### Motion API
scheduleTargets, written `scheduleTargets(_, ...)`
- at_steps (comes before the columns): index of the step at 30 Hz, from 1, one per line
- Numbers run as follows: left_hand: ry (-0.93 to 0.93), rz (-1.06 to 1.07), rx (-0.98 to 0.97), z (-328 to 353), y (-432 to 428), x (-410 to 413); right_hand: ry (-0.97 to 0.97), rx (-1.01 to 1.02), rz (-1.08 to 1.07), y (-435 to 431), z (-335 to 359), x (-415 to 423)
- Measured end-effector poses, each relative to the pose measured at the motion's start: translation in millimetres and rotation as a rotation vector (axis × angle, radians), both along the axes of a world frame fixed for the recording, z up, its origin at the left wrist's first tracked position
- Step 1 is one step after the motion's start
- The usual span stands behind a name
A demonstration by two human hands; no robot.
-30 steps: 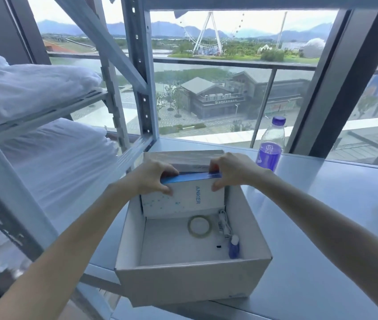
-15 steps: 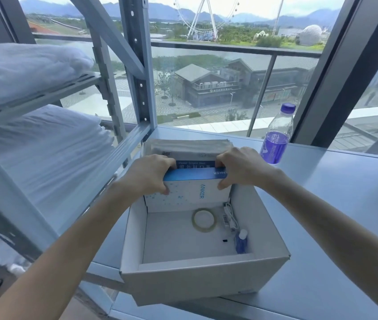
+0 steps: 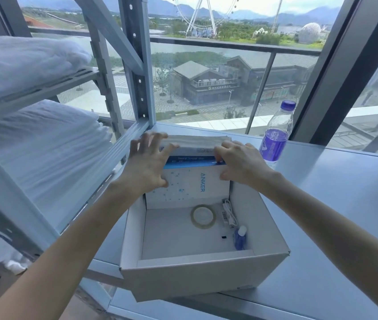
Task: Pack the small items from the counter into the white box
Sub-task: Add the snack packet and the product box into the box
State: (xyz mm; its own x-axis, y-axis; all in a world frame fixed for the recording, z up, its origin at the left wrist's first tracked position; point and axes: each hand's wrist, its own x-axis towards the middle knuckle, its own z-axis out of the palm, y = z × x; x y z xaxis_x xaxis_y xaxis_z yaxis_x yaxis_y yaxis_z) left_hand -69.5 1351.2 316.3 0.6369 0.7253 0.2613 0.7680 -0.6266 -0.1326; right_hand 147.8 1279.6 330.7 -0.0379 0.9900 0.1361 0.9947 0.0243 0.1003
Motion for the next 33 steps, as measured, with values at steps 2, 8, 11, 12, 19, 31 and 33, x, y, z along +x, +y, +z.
scheduleTargets(2,0.056,-0.007,-0.009,-1,0,-1,-0.005,0.003,0.005,-1,0,0)
scheduleTargets(8,0.101,0.012,-0.160,-2,4,1,-0.014,-0.021,0.033,-4,0,2)
scheduleTargets(11,0.215,0.038,-0.155,-4,5,1,-0.018,-0.006,0.019,-2,-1,1)
scheduleTargets(12,0.211,0.038,-0.147,-4,6,1,-0.014,0.002,0.013,-1,-2,1)
scheduleTargets(19,0.096,-0.047,-0.179,-2,7,-3,0.061,-0.010,0.061,-3,-2,2)
scheduleTargets(31,0.013,-0.125,-0.225,-1,7,-6,0.123,-0.071,0.091,-8,2,1)
scheduleTargets(33,-0.012,-0.164,-0.278,1,6,-10,0.169,-0.062,0.092,-12,4,3)
